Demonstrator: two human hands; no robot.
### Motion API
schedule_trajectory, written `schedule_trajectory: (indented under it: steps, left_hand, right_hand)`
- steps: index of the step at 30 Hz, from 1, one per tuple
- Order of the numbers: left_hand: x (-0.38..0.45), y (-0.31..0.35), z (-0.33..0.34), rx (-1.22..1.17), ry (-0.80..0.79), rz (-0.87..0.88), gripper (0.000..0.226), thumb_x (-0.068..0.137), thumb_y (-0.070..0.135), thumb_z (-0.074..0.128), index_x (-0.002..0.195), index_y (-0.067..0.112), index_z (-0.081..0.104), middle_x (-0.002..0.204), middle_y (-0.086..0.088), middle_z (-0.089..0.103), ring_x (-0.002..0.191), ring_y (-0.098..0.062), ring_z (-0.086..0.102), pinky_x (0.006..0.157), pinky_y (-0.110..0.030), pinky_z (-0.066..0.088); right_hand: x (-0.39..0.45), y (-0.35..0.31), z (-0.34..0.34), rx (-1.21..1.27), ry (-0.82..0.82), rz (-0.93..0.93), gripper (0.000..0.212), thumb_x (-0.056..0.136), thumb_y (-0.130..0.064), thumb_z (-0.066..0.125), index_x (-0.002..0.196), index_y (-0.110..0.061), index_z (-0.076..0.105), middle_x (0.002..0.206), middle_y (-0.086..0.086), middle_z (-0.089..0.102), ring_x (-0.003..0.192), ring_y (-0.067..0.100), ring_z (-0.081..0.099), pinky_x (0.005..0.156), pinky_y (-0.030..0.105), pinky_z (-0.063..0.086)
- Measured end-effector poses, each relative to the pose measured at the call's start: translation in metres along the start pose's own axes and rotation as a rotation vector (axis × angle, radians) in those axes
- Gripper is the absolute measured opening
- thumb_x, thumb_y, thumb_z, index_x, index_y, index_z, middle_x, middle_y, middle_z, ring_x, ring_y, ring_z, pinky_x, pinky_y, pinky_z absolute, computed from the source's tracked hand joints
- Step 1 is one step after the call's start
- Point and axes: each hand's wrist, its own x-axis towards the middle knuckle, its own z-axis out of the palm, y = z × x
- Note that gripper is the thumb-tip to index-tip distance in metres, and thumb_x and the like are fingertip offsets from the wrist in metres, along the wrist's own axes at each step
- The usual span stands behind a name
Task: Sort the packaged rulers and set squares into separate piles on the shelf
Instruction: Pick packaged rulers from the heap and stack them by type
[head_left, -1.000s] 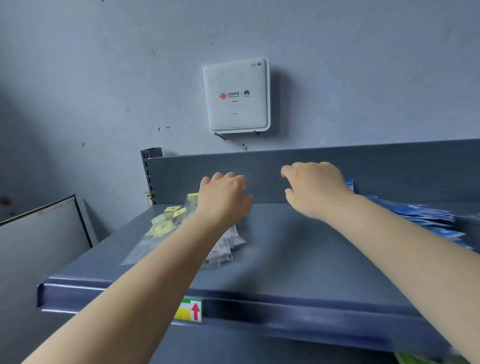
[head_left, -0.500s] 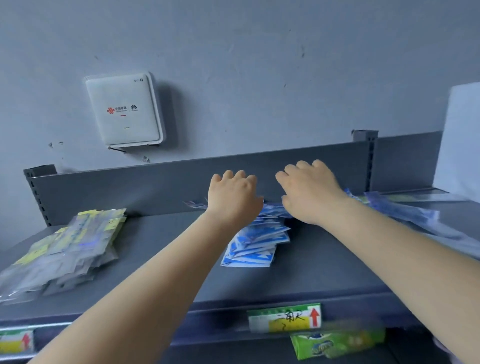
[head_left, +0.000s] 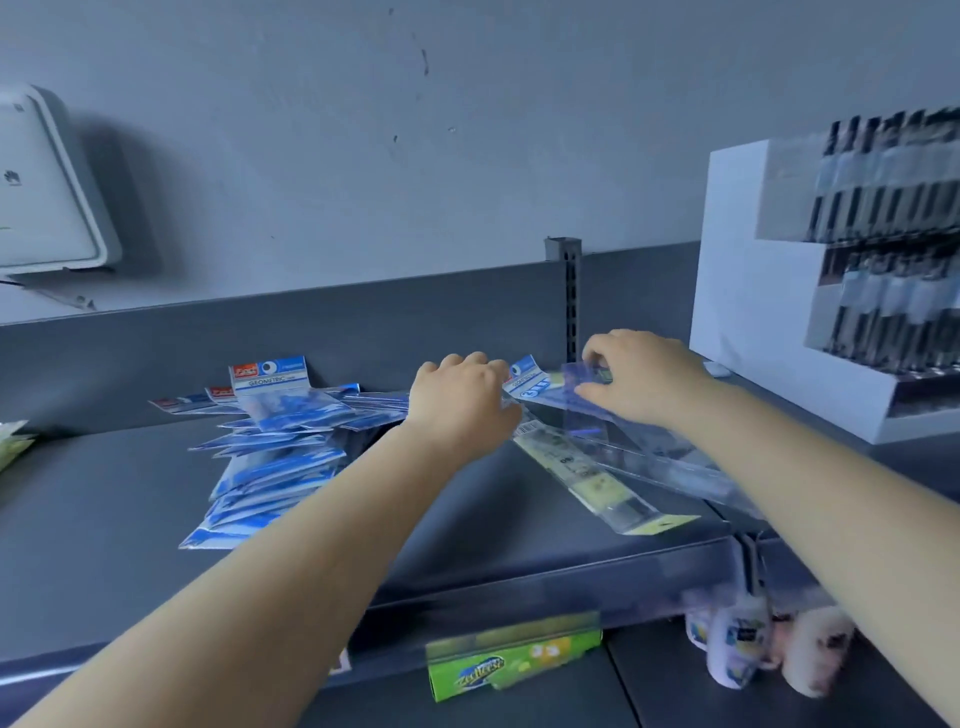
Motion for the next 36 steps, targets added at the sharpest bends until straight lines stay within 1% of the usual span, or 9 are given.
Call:
schedule_trajectory:
  steps: [3, 9, 16, 19, 21, 23, 25, 30, 36]
  left_hand:
    - [0.013, 0.013, 0.010, -0.017, -0.068, -0.003, 0.040, 0.092, 0.041, 0.045, 0.126, 0.022, 0.050, 0.128, 0.002, 0.052, 0.120, -0.023, 0.045, 0.094, -0.032, 0.033]
    - [0.028, 0.019, 0.033, -0.118, -0.178, -0.060, 0.036, 0.090, 0.046, 0.048, 0.118, 0.024, 0.055, 0.124, 0.001, 0.056, 0.117, -0.022, 0.048, 0.092, -0.032, 0.038]
    - [0.034, 0.003, 0.042, -0.375, -0.198, -0.065, 0.025, 0.081, 0.051, 0.061, 0.095, 0.030, 0.066, 0.097, 0.009, 0.060, 0.103, -0.019, 0.055, 0.093, -0.035, 0.045]
    - [0.032, 0.000, 0.036, -0.539, -0.285, -0.006, 0.042, 0.055, 0.071, 0.063, 0.084, 0.039, 0.066, 0.093, 0.017, 0.062, 0.097, -0.009, 0.057, 0.093, -0.032, 0.046]
    - [0.030, -0.001, 0.034, -0.550, -0.325, 0.049, 0.054, 0.042, 0.077, 0.059, 0.085, 0.044, 0.064, 0.100, 0.019, 0.061, 0.102, -0.005, 0.055, 0.096, -0.029, 0.043]
    - [0.029, 0.000, 0.032, -0.562, -0.341, 0.086, 0.049, 0.047, 0.070, 0.068, 0.087, 0.042, 0.064, 0.102, 0.019, 0.060, 0.103, -0.005, 0.055, 0.096, -0.027, 0.042]
    - [0.028, 0.003, 0.031, -0.606, -0.340, 0.105, 0.029, 0.064, 0.048, 0.080, 0.084, 0.034, 0.066, 0.099, 0.013, 0.063, 0.097, -0.008, 0.057, 0.093, -0.026, 0.044]
    - [0.027, 0.005, 0.028, -0.923, -0.263, -0.009, 0.020, 0.073, 0.013, 0.079, 0.072, 0.018, 0.059, 0.076, 0.000, 0.063, 0.061, -0.002, 0.056, 0.061, -0.011, 0.042]
    - [0.026, -0.003, 0.016, -1.422, -0.151, -0.179, 0.018, 0.084, -0.004, 0.061, 0.077, 0.011, 0.055, 0.065, 0.001, 0.066, 0.055, -0.010, 0.063, 0.055, -0.022, 0.053]
  right_hand:
    - [0.004, 0.020, 0.007, -0.050, -0.171, 0.041, 0.050, 0.082, -0.059, 0.054, 0.114, -0.021, 0.054, 0.118, -0.001, 0.054, 0.109, 0.023, 0.053, 0.082, 0.033, 0.039]
    - [0.013, 0.042, 0.028, 0.128, -0.308, 0.193, 0.049, 0.071, -0.057, 0.067, 0.064, -0.013, 0.048, 0.068, 0.002, 0.052, 0.074, 0.024, 0.053, 0.058, 0.028, 0.036]
    - [0.016, 0.050, 0.033, 0.392, -0.257, 0.282, 0.030, 0.071, -0.031, 0.077, 0.077, -0.009, 0.058, 0.079, 0.008, 0.055, 0.074, 0.026, 0.053, 0.053, 0.025, 0.030]
    - [0.020, 0.058, 0.035, 0.452, -0.137, 0.326, 0.047, 0.075, -0.019, 0.074, 0.111, 0.006, 0.059, 0.112, 0.021, 0.063, 0.097, 0.035, 0.060, 0.069, 0.032, 0.044]
    - [0.022, 0.061, 0.034, 0.533, -0.058, 0.336, 0.048, 0.076, -0.014, 0.070, 0.114, 0.011, 0.056, 0.112, 0.030, 0.061, 0.079, 0.038, 0.056, 0.070, 0.034, 0.044]
    - [0.025, 0.062, 0.033, 0.677, -0.033, 0.334, 0.040, 0.077, -0.008, 0.066, 0.107, 0.016, 0.055, 0.092, 0.038, 0.056, 0.064, 0.025, 0.043, 0.066, 0.029, 0.037]
    - [0.025, 0.063, 0.029, 0.834, -0.007, 0.356, 0.022, 0.080, -0.007, 0.065, 0.097, 0.005, 0.059, 0.077, 0.022, 0.060, 0.056, 0.022, 0.045, 0.065, 0.027, 0.040]
    - [0.020, 0.065, 0.016, 1.252, 0.014, 0.428, 0.011, 0.086, -0.007, 0.063, 0.097, -0.009, 0.059, 0.077, 0.005, 0.066, 0.057, 0.013, 0.058, 0.061, 0.020, 0.052]
    - [0.014, 0.061, 0.012, 1.439, -0.046, 0.376, 0.006, 0.089, -0.008, 0.060, 0.087, -0.014, 0.061, 0.076, 0.002, 0.063, 0.060, 0.013, 0.057, 0.065, 0.026, 0.048]
